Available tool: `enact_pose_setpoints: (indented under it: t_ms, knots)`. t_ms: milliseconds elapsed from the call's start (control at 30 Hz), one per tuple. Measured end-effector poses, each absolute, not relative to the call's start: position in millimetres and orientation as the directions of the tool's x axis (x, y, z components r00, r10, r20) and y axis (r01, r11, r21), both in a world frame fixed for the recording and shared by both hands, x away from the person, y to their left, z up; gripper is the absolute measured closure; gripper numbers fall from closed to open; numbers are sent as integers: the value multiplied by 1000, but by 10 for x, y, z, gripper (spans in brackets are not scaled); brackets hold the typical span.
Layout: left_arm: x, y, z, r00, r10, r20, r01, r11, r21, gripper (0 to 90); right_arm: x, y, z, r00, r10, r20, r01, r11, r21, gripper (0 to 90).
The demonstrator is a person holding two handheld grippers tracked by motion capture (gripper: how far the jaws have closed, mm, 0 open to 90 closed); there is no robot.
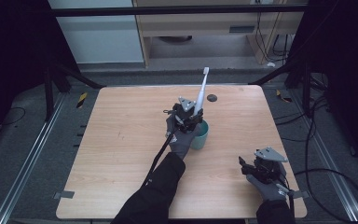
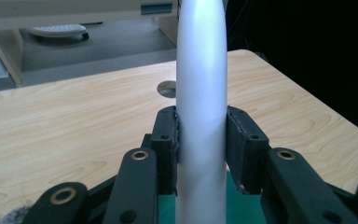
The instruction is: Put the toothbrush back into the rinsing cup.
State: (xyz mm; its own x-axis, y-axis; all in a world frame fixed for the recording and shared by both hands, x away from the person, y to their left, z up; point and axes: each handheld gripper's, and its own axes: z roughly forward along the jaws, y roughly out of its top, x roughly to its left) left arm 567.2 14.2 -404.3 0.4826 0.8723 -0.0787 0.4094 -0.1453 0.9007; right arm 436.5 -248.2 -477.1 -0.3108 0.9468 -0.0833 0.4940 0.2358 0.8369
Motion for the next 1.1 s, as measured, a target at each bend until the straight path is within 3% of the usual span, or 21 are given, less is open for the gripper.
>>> enact_pose_setpoints:
  t_ms: [1100]
  knots:
    - [5535, 136, -4470, 509, 860, -49, 408, -191, 893, 656, 4373, -2499, -4777, -307, 947, -97, 493, 245, 835, 255]
